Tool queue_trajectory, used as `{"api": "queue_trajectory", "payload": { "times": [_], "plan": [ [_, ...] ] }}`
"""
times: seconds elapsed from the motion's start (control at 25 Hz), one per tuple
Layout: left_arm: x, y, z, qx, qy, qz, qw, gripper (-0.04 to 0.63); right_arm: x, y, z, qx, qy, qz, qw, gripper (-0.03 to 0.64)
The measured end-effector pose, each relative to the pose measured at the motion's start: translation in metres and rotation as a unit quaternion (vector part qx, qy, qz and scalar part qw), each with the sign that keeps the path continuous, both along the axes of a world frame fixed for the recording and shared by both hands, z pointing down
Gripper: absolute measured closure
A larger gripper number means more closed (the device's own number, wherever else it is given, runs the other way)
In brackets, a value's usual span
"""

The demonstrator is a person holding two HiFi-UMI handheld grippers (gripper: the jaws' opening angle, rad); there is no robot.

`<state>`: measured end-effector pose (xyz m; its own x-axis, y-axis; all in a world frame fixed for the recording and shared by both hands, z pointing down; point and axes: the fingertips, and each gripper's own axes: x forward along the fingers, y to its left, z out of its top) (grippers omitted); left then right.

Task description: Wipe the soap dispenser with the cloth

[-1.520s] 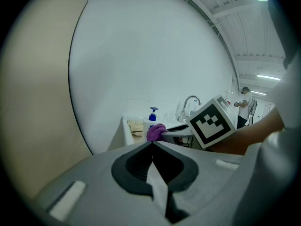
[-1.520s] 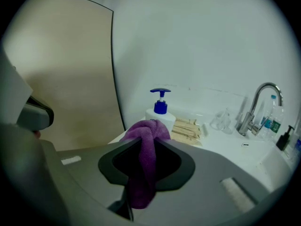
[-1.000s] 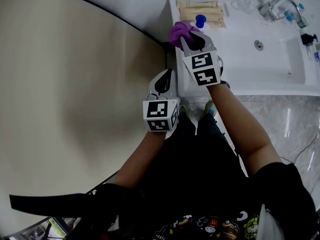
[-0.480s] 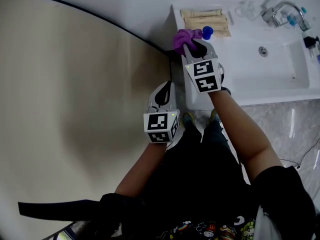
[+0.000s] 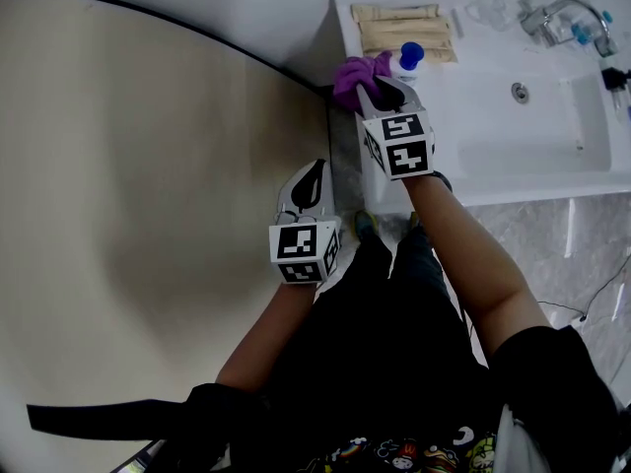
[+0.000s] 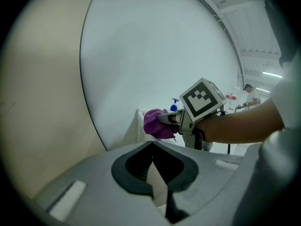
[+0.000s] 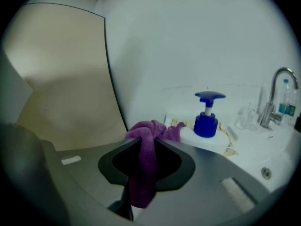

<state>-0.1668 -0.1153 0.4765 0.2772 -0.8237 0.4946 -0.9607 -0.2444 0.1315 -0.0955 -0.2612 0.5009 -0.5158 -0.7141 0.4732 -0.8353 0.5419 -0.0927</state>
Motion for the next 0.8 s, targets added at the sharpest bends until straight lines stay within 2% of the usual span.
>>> {"api": "queue_trajectory", "payload": {
  "times": [0.16,0.44,0.8],
  "plan": [
    [-0.004,0.003,0.005,-0.006,-0.004,-0.004,1.0000,0.594,0.000,0.003,0.014,-0.026,-0.020,0.003,0.999,0.512],
    [0.000,0.005,0.006,-0.009,-0.009,-0.006,0.9999,0.594,0.013,0.009,0.031,-0.047,-0.019,0.010,0.999,0.512],
    [0.038,-0.005,-0.005,0.003,0.000,0.015,0.9999,0.594,0.053,0.031,0.032,-0.053,0.010,0.002,0.999,0.512]
  ]
}}
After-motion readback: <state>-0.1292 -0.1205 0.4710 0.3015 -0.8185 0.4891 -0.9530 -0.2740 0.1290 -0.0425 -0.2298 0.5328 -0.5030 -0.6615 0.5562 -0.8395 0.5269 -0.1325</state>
